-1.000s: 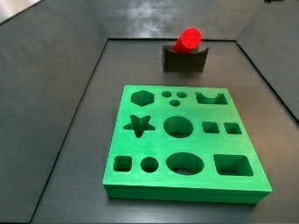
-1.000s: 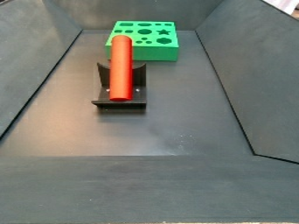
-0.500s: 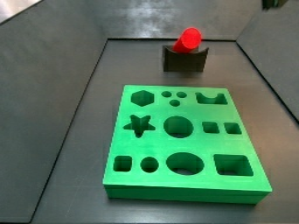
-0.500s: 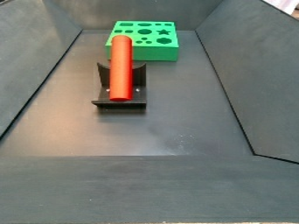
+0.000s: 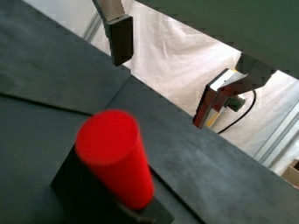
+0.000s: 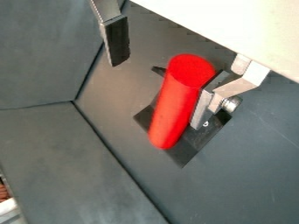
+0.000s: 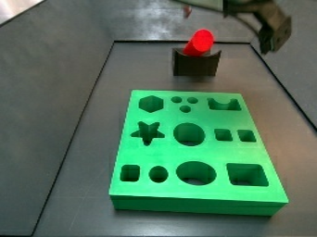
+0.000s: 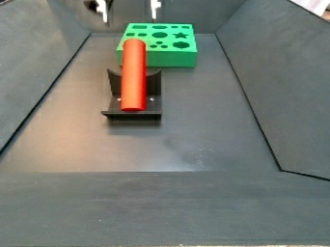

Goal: Pick up the round object. Move up. Place the round object on the fixture. Regrasp the round object. Move to above the board. Insert the round object.
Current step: Regrasp the round object, then move to above the board.

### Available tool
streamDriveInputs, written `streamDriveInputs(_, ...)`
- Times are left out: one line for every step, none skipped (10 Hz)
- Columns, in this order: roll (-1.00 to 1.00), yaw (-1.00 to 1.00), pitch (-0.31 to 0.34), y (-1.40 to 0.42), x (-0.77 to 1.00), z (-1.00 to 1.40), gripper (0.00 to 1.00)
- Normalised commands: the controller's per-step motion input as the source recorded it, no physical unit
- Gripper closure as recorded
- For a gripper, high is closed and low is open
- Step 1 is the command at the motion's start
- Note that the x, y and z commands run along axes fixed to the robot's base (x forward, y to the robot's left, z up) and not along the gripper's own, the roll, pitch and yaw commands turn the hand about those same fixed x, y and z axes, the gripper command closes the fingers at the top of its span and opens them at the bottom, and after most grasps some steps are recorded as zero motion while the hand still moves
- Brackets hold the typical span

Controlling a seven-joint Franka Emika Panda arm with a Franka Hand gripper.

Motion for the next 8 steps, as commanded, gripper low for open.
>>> streamDriveInputs(0.07, -0.03, -0.107, 0.03, 0.07, -1.00, 0.00)
streamDriveInputs(0.06, -0.04, -0.093, 0.03, 0.07, -1.00, 0.00)
streamDriveInputs(0.06, -0.05, -0.085, 0.03, 0.08, -0.95, 0.00)
streamDriveInputs(0.07, -0.05, -0.059, 0.01, 0.06, -0.71, 0.00)
streamDriveInputs(0.06, -0.05, -0.033, 0.01, 0.06, -0.49, 0.00)
streamDriveInputs(0.06, -0.05, -0.013, 0.00, 0.06, -0.32, 0.00)
streamDriveInputs(0.00, 0.00, 0.000, 0.00, 0.00, 0.00, 1.00)
streamDriveInputs(-0.31, 0.06, -0.326, -0.03, 0.01, 1.00, 1.00)
